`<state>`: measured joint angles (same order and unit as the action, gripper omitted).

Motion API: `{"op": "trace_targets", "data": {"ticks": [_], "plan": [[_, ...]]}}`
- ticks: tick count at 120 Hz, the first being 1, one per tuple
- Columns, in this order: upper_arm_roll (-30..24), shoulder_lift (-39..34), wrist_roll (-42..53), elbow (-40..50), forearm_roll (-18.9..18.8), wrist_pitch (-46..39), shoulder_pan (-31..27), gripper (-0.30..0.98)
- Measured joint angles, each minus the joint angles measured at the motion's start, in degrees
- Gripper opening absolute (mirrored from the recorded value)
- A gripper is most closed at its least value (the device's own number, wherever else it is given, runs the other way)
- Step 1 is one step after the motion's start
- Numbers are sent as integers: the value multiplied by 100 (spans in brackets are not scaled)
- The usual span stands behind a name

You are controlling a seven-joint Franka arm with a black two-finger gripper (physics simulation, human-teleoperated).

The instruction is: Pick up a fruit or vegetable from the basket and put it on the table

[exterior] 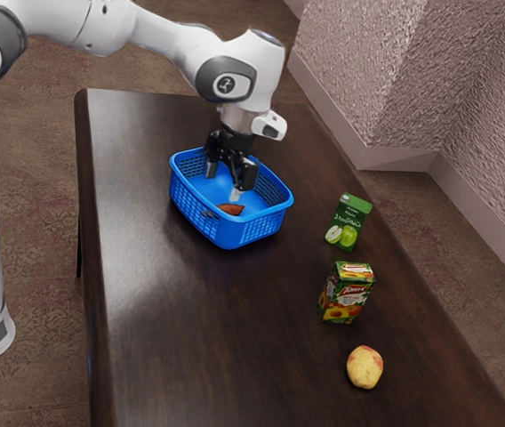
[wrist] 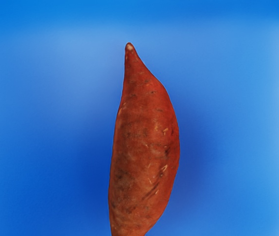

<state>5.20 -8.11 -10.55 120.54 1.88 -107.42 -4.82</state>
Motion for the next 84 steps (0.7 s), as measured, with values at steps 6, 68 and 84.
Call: {"op": "trace_targets", "data": {"ticks": [6,68,84], "plan": [[0,44,-73,42,5,-133,13,69],[33,544,-549,145,36,-800,2,68],[34,604,-618,148,56,-858,-7,68]]}}
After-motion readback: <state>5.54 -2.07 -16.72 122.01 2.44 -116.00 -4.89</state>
